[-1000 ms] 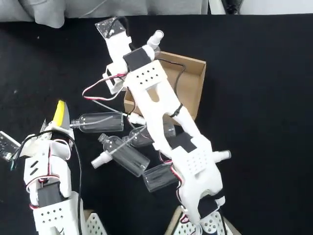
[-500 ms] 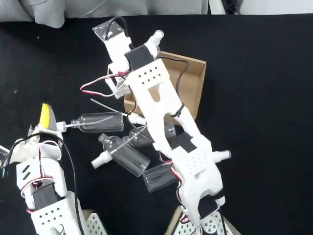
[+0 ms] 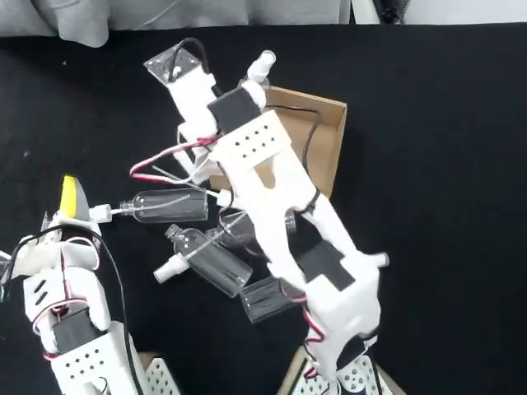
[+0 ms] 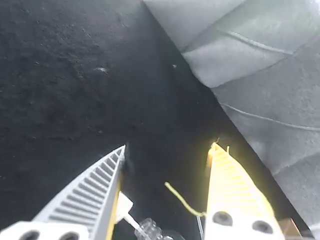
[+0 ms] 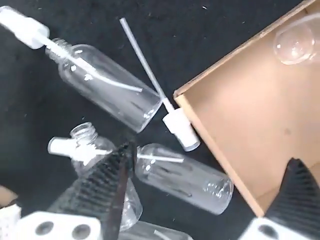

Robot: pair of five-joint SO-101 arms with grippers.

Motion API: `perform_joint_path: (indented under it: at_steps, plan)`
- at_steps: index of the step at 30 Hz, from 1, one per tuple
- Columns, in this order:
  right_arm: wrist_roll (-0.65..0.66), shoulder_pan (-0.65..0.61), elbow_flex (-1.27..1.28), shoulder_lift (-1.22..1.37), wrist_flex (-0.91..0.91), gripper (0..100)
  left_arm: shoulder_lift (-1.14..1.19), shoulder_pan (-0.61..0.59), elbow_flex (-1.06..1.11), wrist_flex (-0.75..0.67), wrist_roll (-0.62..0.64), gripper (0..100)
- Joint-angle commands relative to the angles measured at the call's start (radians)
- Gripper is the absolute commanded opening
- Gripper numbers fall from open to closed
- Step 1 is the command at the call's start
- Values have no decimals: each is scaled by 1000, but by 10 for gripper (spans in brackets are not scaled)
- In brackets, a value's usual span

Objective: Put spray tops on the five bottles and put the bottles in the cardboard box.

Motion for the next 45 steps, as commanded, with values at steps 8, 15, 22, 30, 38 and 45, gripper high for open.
perform_joint_path:
  at_steps: [8, 15, 22, 30, 38, 45]
  plan:
    - [8, -121, 188, -240, 29, 400, -17, -28, -10, -23, 2, 238]
    - [9, -123, 361, -346, 8, 400, -17, -28, -10, -23, 2, 238]
    - [9, -140, 595, -493, -118, 400, -17, -28, -10, -23, 2, 238]
    - [9, -141, 746, -625, -192, 400, -17, -28, -10, -23, 2, 238]
    - [8, -221, 783, -634, -192, 400, -17, -28, -10, -23, 2, 238]
    - [5, -305, 900, -633, -328, 400, -17, -28, -10, -23, 2, 238]
